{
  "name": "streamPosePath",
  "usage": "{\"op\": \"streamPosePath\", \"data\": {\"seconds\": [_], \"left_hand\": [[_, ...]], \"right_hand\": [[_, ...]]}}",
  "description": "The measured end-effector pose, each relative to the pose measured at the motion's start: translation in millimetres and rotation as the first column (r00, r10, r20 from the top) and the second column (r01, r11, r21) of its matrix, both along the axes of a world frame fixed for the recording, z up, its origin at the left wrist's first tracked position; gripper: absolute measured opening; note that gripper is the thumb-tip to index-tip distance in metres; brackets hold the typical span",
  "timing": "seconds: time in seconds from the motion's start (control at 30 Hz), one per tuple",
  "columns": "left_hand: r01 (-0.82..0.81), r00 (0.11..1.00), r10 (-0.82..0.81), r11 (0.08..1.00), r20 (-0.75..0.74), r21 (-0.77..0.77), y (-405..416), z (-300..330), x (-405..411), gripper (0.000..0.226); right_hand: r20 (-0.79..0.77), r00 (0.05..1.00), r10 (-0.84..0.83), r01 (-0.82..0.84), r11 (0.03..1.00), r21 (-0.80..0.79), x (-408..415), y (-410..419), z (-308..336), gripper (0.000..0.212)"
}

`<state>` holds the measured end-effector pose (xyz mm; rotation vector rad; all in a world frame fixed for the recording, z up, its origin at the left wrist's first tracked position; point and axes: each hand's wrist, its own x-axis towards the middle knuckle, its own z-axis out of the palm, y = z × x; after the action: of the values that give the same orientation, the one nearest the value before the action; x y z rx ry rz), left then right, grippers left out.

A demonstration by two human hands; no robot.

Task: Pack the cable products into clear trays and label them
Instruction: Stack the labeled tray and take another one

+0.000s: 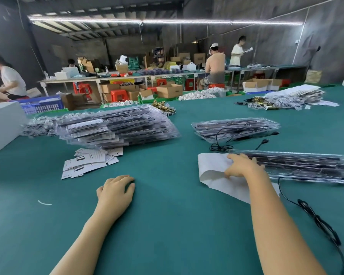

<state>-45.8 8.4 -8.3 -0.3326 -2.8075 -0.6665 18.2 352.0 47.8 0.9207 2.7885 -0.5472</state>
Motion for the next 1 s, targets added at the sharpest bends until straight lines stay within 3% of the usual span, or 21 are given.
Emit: {"op": "streamPosePath", "data": {"seconds": [0.23,0.4,0.67,0.83,0.9,0.93,0.97,1.0], "left_hand": [[0.008,1.0,-0.008,1.0,0.018,0.013,-1,2,1,0.027],[0.014,1.0,-0.014,1.0,0.023,0.015,-2,2,1,0.027],[0.034,0.999,-0.034,0.999,-0.005,0.038,-2,2,2,0.025],[0.092,0.988,-0.05,0.955,-0.149,0.284,4,6,8,0.025],[0.099,0.985,-0.022,0.887,-0.174,0.45,9,9,15,0.016],[0.086,0.993,-0.02,0.812,-0.119,0.578,12,12,18,0.012],[0.057,0.998,-0.066,0.68,-0.017,0.731,15,17,19,0.015],[0.001,0.98,-0.172,0.492,0.096,0.871,20,24,21,0.025]], "right_hand": [[-0.034,0.999,-0.021,0.026,0.989,0.143,4,3,3,0.06],[-0.137,0.99,-0.045,0.074,0.973,0.219,6,-4,15,0.009],[-0.534,0.844,0.054,0.104,0.96,0.26,17,-37,72,0.031],[-0.661,0.708,0.248,0.043,0.92,0.39,23,-90,102,0.03],[-0.703,0.623,0.342,0.017,0.893,0.449,26,-119,110,0.029],[-0.708,0.584,0.397,-0.015,0.877,0.48,30,-136,111,0.029],[-0.699,0.549,0.459,-0.068,0.858,0.51,33,-154,111,0.028],[-0.674,0.517,0.527,-0.138,0.829,0.542,37,-172,109,0.026]]}}
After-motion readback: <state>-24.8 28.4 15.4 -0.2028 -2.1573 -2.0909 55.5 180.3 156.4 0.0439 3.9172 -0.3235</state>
